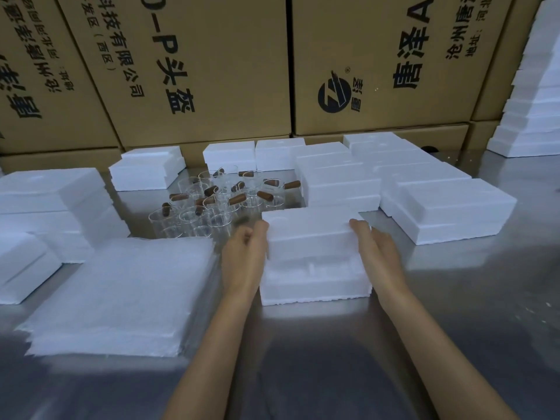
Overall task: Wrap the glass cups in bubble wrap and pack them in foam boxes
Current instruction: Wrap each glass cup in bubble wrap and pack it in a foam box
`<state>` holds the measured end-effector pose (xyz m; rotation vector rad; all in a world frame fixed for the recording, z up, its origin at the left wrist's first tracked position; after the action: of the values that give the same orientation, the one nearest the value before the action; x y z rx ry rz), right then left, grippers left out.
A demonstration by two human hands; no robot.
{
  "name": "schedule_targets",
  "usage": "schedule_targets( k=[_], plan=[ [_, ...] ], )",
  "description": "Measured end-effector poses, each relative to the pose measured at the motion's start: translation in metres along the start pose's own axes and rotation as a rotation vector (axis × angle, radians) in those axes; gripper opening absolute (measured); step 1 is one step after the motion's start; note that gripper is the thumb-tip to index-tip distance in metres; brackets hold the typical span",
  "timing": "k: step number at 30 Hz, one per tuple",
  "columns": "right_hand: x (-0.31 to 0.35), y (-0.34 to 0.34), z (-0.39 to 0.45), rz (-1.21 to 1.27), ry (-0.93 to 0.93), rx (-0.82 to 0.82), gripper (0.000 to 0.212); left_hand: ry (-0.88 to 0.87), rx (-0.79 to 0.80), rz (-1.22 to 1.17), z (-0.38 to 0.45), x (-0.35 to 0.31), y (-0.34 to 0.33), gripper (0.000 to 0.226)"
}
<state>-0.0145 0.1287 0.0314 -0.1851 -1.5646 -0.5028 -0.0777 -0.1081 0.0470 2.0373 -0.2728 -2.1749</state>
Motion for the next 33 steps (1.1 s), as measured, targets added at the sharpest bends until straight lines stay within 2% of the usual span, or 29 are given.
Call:
schedule_targets(
  k=[3,4,7,11,12,15,18,21,23,26,29,31,33],
  plan=[
    [0.002,0.002,0.006,0.089,0.025,0.002,0.025,-0.040,0.014,-0.082,0.005,-0.004,0.001,0.026],
    [0.003,0.002,0.009,0.093,0.048,0.013,0.022,-0.044,0.031,-0.102,0.007,-0.004,0.000,0.019],
    [0.000,0.006,0.014,0.081,0.087,-0.041,0.037,-0.012,0.095,-0.146,0.012,0.004,-0.007,0.024],
    [-0.012,0.008,0.022,0.052,0.036,-0.019,0.020,0.057,0.162,-0.126,0.015,0.016,-0.010,0.033],
    [-0.014,0.008,0.023,0.019,0.014,0.004,0.021,0.071,0.180,-0.105,0.015,0.019,-0.011,0.035],
    [-0.019,0.005,0.025,-0.095,-0.023,0.044,0.050,0.089,0.197,-0.083,0.018,0.025,-0.012,0.032],
    [-0.024,0.006,0.028,-0.058,-0.051,0.036,0.054,-0.017,0.107,0.065,0.022,0.018,-0.006,0.035],
    [-0.031,0.010,0.034,0.050,-0.118,0.023,0.047,-0.225,-0.111,0.238,0.025,-0.009,0.015,0.034],
    [-0.035,0.013,0.039,0.108,-0.159,0.005,0.045,-0.269,-0.257,0.363,0.034,-0.025,0.034,0.032],
    [-0.036,0.014,0.040,0.142,-0.175,0.003,0.041,-0.130,-0.336,0.649,0.066,-0.035,0.062,0.034],
    [-0.036,0.013,0.038,0.154,-0.173,0.000,0.042,0.163,-0.239,0.956,0.096,-0.016,0.085,0.045],
    [-0.036,0.013,0.039,0.154,-0.169,0.001,0.041,0.248,-0.173,0.973,0.106,0.001,0.095,0.047],
    [-0.036,0.014,0.040,0.159,-0.172,-0.004,0.040,0.202,-0.158,0.931,0.110,0.009,0.097,0.037]
  ],
)
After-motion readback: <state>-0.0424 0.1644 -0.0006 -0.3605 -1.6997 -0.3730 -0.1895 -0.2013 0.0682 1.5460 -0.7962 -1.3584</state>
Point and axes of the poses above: each hand's wrist, its own z-axis towards the middle knuckle, its own y-axis out of the back of the hand, x = y × z, the point moved 7 cm from there along z, towards the middle knuckle, and after that the axes turned 9 degrees about x, right-handed, at the moved point
